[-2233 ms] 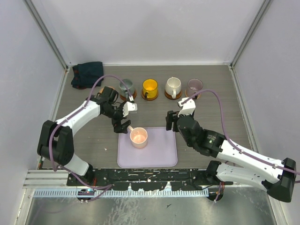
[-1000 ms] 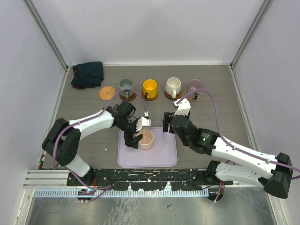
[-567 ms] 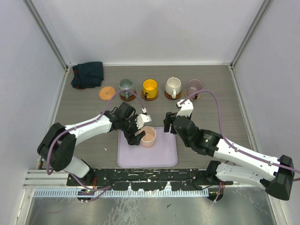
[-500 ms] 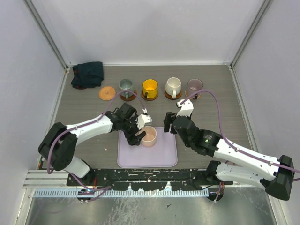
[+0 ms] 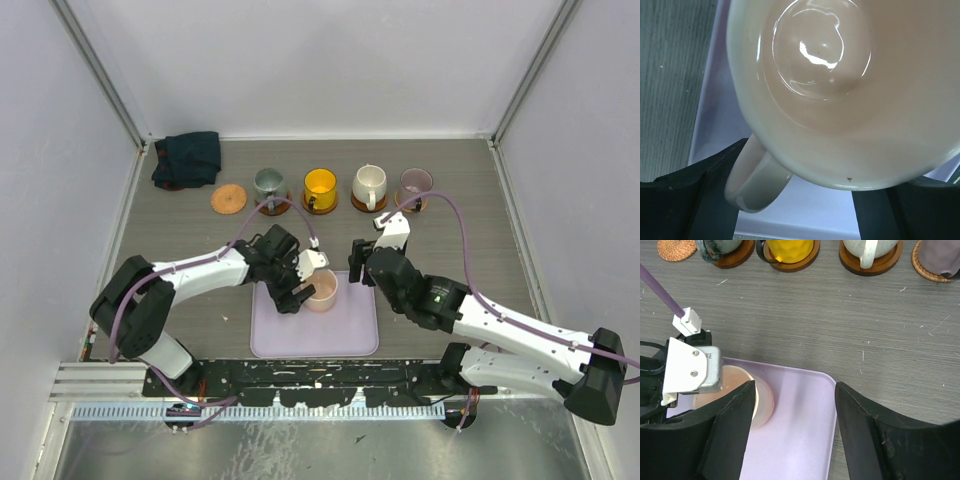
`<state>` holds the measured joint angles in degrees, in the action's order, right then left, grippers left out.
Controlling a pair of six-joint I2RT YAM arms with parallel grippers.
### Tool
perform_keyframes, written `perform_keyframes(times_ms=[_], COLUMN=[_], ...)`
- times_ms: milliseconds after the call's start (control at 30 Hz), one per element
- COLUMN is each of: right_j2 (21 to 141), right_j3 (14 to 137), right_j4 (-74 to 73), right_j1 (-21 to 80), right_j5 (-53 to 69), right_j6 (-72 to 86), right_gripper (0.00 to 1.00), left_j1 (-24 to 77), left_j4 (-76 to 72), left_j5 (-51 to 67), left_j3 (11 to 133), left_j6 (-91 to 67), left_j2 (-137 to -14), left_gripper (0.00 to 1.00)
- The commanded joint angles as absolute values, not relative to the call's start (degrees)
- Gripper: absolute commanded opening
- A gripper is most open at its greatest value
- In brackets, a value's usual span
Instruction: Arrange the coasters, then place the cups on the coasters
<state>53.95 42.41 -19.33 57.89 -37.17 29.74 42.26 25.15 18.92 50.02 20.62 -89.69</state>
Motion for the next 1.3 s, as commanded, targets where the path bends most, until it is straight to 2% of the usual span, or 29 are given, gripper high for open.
perform_keyframes(times_ms=[0,433,700,1000,1133,1267], right_j2=[54.7,56.4,57.5,58.0,58.0,58.0], right_j3=[43.0,44.0,44.7,44.9,44.7,44.4], right_j4=[-17.3,-17.3,-17.3,-17.3,-17.3,-17.3], right_j1=[57.7,57.7,57.7,57.7,57.7,57.6], right_j5=[-38.0,-38.6,-38.4,-38.1,-38.2,-38.4], right_j6=[30.3,28.6,28.5,28.7,28.9,29.0], right_gripper=[0.69,0.69,0.69,0.69,0.69,0.69], left_j1=[42.3,42.4,42.4,42.3,42.4,42.3], left_j4=[19.7,12.0,9.3,9.8,10.1,10.3], left_j5=[18.3,20.5,23.6,24.5,24.4,24.5], left_j3=[50.5,47.9,46.4,46.8,47.1,47.4], left_j6=[21.6,20.0,21.0,21.3,21.3,21.2], left_j2=[-86.4,-84.9,-84.0,-84.5,-84.9,-85.2], left_gripper=[0.77,0.77,0.70,0.61,0.44,0.43])
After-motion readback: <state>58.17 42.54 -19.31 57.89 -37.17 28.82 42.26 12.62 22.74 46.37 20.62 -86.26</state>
